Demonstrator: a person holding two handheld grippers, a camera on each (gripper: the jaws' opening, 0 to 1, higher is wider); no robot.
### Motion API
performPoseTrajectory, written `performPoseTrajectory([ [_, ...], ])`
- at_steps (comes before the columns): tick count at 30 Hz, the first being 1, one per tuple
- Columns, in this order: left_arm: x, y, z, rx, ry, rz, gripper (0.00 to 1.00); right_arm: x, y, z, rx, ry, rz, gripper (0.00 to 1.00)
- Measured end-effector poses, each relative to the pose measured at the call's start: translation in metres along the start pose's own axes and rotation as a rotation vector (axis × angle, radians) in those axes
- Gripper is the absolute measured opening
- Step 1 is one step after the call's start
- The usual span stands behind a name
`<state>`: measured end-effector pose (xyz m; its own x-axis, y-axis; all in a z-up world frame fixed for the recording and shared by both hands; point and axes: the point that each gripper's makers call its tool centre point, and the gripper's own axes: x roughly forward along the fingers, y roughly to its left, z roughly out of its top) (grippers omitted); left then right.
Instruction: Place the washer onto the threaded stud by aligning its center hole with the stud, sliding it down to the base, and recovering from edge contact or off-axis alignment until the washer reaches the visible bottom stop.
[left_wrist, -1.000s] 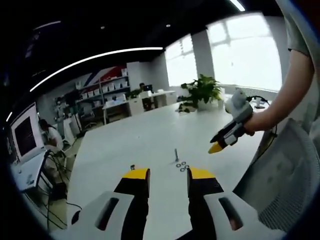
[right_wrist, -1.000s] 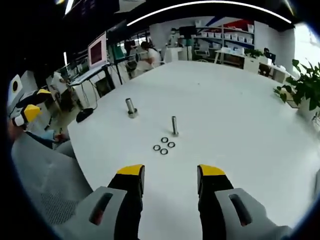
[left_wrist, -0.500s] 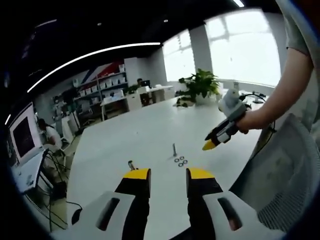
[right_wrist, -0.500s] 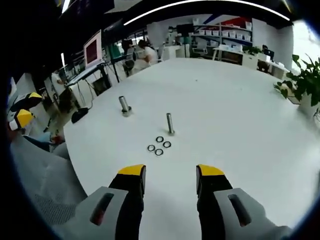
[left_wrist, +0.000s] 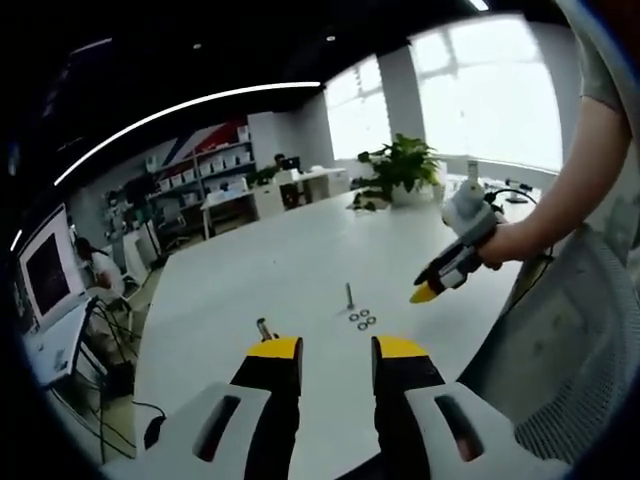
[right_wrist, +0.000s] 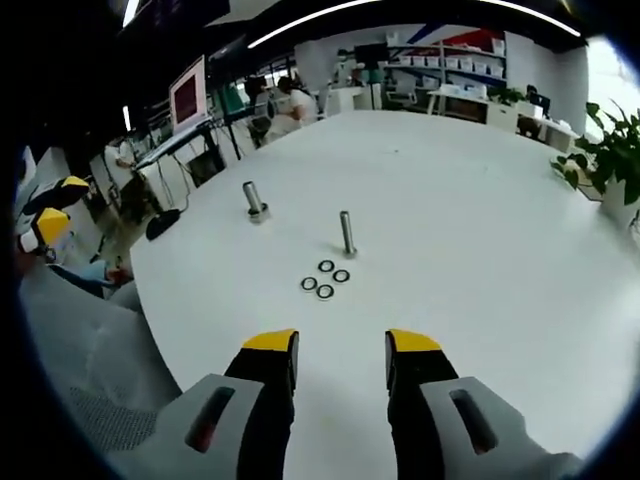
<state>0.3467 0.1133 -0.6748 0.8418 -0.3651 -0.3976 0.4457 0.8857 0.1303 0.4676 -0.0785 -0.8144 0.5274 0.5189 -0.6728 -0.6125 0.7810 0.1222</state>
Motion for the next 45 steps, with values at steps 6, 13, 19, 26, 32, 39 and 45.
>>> performPoseTrajectory([
  [6, -0.003, 0.003, 0.005, -0.017, -0.026, 0.002, 0.26, 0.010, 0.003, 0.005, -0.013, 0.018, -0.010, 0.36],
  [13, -0.004, 0.007, 0.007, -0.041, -0.041, 0.012, 0.26, 0.020, 0.014, 0.009, -0.065, 0.071, -0.017, 0.35],
  [19, -0.004, 0.005, 0.008, -0.057, -0.050, -0.009, 0.26, 0.024, 0.019, 0.018, -0.069, 0.095, -0.042, 0.34],
  [26, -0.006, 0.004, 0.011, -0.085, -0.073, -0.026, 0.26, 0.036, 0.024, 0.024, -0.097, 0.123, -0.056, 0.33],
  [32, -0.008, 0.005, 0.016, -0.109, -0.097, -0.028, 0.27, 0.046, 0.025, 0.027, -0.136, 0.149, -0.061, 0.32],
  [39, -0.007, 0.004, 0.015, -0.115, -0.097, -0.039, 0.27, 0.047, 0.022, 0.023, -0.144, 0.180, -0.059, 0.29],
  [45, -0.006, 0.002, 0.015, -0.104, -0.088, -0.044, 0.27, 0.050, 0.017, 0.017, -0.139, 0.197, -0.050, 0.28],
])
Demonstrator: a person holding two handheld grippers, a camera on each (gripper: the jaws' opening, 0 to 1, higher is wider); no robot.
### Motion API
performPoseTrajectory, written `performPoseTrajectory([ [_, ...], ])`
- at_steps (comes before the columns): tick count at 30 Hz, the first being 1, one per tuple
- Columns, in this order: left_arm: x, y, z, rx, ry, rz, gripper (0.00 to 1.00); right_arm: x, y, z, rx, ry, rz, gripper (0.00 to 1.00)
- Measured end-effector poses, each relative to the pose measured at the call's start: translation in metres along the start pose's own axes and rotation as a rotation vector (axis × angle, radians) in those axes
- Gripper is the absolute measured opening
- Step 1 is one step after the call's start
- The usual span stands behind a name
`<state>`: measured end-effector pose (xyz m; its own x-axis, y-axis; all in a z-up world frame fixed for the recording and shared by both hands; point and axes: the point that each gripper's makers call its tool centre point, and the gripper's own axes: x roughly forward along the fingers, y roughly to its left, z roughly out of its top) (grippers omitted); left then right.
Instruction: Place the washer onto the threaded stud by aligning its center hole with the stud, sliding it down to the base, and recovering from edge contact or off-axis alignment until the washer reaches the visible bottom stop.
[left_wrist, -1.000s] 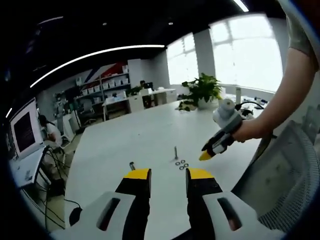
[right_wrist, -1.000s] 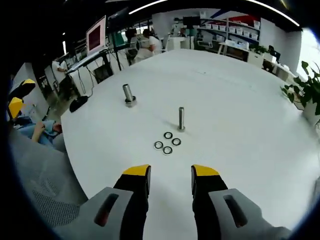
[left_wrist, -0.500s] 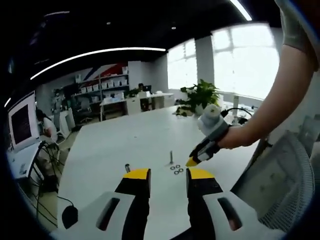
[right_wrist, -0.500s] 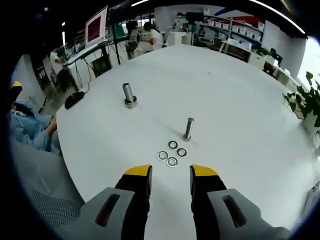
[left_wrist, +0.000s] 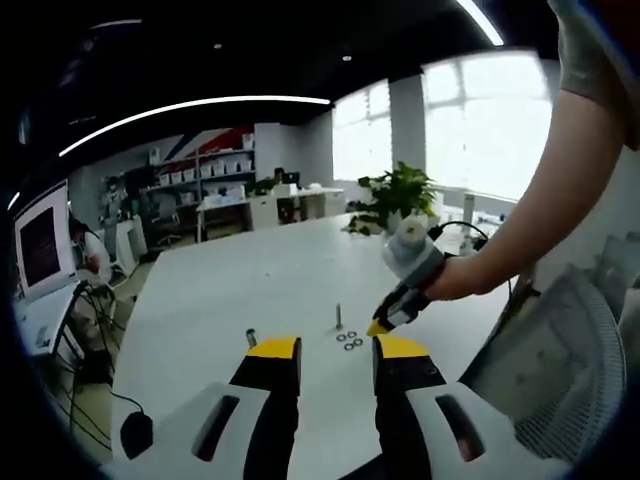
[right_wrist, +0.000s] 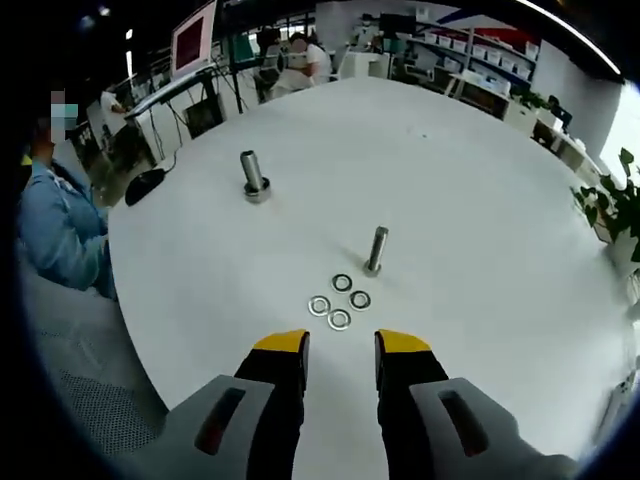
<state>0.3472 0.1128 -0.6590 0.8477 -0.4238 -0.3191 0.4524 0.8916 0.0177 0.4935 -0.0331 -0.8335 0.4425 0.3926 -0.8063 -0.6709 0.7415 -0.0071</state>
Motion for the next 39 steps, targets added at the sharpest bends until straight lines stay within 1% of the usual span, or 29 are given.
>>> performPoseTrajectory([
  [2, 0.000, 0.001, -0.001, 0.005, 0.005, 0.007, 0.27, 0.004, 0.000, -0.003, -0.008, 0.014, 0.010, 0.28],
  [7, 0.000, 0.005, -0.004, 0.007, 0.018, 0.025, 0.26, 0.012, -0.002, 0.000, -0.015, 0.015, 0.022, 0.28],
  [13, 0.001, 0.004, -0.008, 0.014, 0.036, 0.024, 0.26, 0.022, 0.006, 0.000, -0.037, 0.029, 0.055, 0.27],
  [21, 0.000, 0.005, -0.008, 0.020, 0.040, 0.033, 0.26, 0.030, 0.003, -0.009, -0.032, 0.076, 0.057, 0.26],
  [24, 0.000, 0.005, -0.009, 0.021, 0.042, 0.035, 0.26, 0.032, 0.001, -0.010, -0.032, 0.089, 0.059, 0.25],
  [28, 0.001, 0.005, -0.010, 0.025, 0.047, 0.038, 0.26, 0.036, 0.001, -0.011, -0.054, 0.109, 0.061, 0.24],
  [39, 0.001, 0.007, -0.013, 0.029, 0.060, 0.044, 0.26, 0.046, 0.002, -0.009, -0.087, 0.127, 0.082, 0.23],
])
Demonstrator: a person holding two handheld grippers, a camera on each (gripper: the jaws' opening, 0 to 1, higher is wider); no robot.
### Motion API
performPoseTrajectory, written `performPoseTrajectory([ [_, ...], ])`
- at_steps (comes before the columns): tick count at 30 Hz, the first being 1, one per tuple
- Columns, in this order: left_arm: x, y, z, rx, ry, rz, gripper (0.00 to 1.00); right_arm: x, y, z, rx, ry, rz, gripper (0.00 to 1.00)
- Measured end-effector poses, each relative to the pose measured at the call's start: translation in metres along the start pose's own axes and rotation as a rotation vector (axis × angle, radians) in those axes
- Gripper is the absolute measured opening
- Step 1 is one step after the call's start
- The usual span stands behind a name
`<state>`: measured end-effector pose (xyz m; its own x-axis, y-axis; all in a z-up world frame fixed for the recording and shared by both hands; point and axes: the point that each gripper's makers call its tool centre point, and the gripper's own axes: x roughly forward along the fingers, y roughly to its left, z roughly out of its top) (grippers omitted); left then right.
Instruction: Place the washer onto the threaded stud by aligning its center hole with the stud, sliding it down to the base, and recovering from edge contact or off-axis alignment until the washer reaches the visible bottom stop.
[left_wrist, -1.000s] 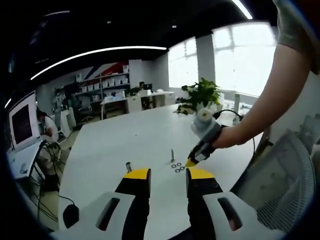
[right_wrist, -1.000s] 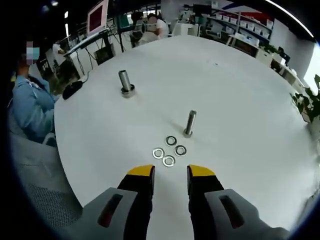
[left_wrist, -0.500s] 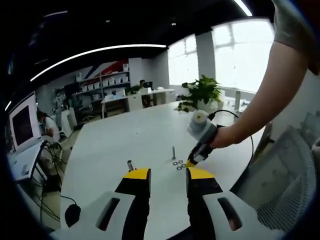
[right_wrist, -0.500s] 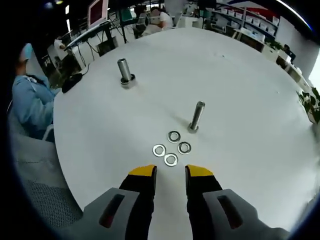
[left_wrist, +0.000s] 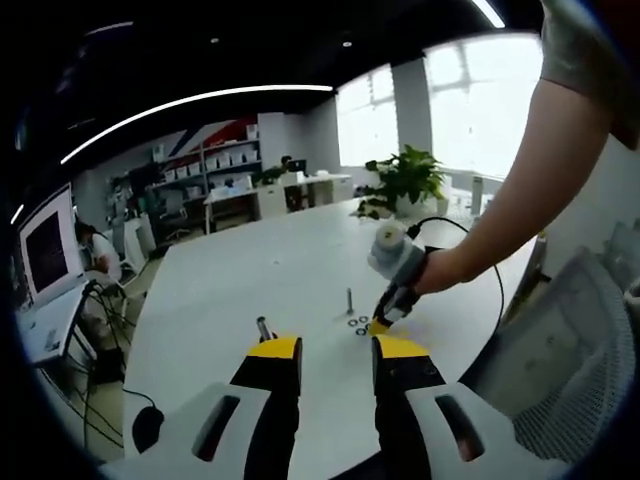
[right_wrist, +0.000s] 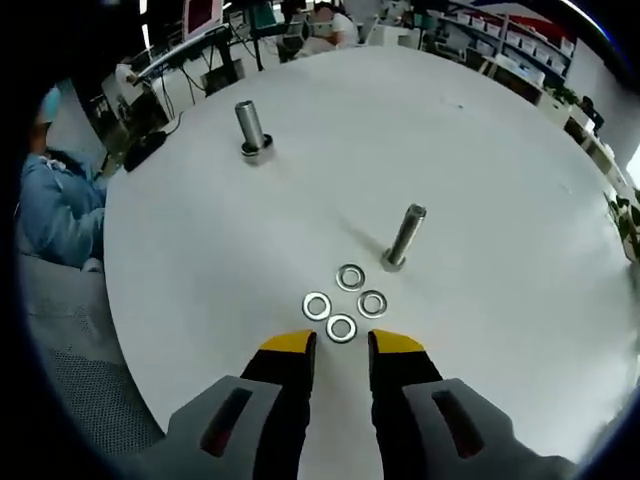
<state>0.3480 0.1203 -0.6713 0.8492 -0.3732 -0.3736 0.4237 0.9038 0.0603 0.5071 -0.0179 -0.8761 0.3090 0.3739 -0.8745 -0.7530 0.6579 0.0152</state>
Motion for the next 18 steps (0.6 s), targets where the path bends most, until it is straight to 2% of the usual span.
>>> performPoseTrajectory([
  [4, 0.0003, 0.0003, -0.0012, 0.001, 0.005, 0.001, 0.26, 0.0006, -0.0036, 0.0002, -0.045, 0.020, -0.005, 0.20],
  [15, 0.0022, -0.0019, -0.0034, 0.007, 0.019, -0.007, 0.26, 0.0014, 0.0016, 0.0011, -0.149, 0.068, 0.040, 0.17],
  [18, 0.0022, -0.0019, -0.0040, 0.008, 0.022, -0.007, 0.26, 0.0014, 0.0008, 0.0020, -0.147, 0.093, 0.055, 0.17],
])
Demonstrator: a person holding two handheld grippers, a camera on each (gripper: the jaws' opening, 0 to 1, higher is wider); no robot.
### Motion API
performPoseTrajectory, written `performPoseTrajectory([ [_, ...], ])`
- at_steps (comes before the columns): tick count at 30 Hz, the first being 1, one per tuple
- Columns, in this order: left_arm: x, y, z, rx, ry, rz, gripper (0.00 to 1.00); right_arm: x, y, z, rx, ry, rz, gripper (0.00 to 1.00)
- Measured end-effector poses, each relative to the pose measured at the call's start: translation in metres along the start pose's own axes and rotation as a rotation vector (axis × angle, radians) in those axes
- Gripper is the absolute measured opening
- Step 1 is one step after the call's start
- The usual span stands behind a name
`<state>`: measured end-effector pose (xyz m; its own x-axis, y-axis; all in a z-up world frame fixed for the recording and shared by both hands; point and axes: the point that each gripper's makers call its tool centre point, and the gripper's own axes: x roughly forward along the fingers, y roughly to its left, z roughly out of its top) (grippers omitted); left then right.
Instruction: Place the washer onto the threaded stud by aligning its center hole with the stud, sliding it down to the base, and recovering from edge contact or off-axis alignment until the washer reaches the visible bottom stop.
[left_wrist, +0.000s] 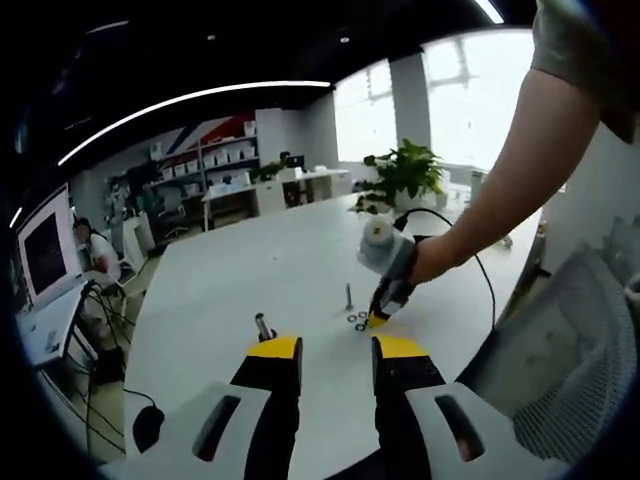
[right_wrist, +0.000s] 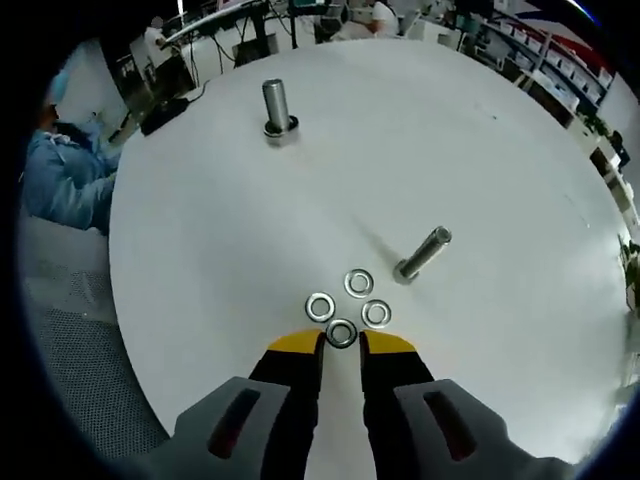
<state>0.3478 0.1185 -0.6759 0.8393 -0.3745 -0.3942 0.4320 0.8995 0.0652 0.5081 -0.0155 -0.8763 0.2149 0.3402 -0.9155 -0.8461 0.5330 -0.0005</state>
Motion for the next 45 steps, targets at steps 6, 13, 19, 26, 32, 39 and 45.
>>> performPoseTrajectory([
  [6, 0.0002, 0.0003, -0.0017, 0.002, 0.008, 0.001, 0.26, 0.0006, -0.0018, -0.0008, -0.004, 0.031, 0.015, 0.16],
  [13, 0.0004, -0.0014, -0.0027, 0.006, 0.013, -0.005, 0.26, 0.0005, -0.0007, -0.0005, -0.026, 0.056, 0.023, 0.16],
  [19, 0.0006, -0.0021, -0.0037, 0.003, 0.018, -0.011, 0.25, 0.0012, -0.0002, 0.0014, -0.024, 0.092, 0.025, 0.16],
  [26, 0.0015, -0.0038, -0.0060, 0.009, 0.030, -0.020, 0.25, 0.0014, -0.0017, 0.0015, -0.018, 0.096, 0.026, 0.16],
  [32, 0.0013, -0.0026, -0.0065, 0.009, 0.032, -0.015, 0.25, 0.0032, -0.0020, 0.0046, -0.024, 0.104, 0.029, 0.16],
  [39, 0.0023, -0.0037, -0.0090, 0.012, 0.045, -0.020, 0.25, 0.0039, 0.0005, 0.0050, -0.060, 0.142, 0.033, 0.18],
  [45, 0.0020, -0.0032, -0.0094, 0.017, 0.047, -0.015, 0.25, 0.0030, -0.0010, 0.0044, -0.067, 0.156, 0.031, 0.16],
])
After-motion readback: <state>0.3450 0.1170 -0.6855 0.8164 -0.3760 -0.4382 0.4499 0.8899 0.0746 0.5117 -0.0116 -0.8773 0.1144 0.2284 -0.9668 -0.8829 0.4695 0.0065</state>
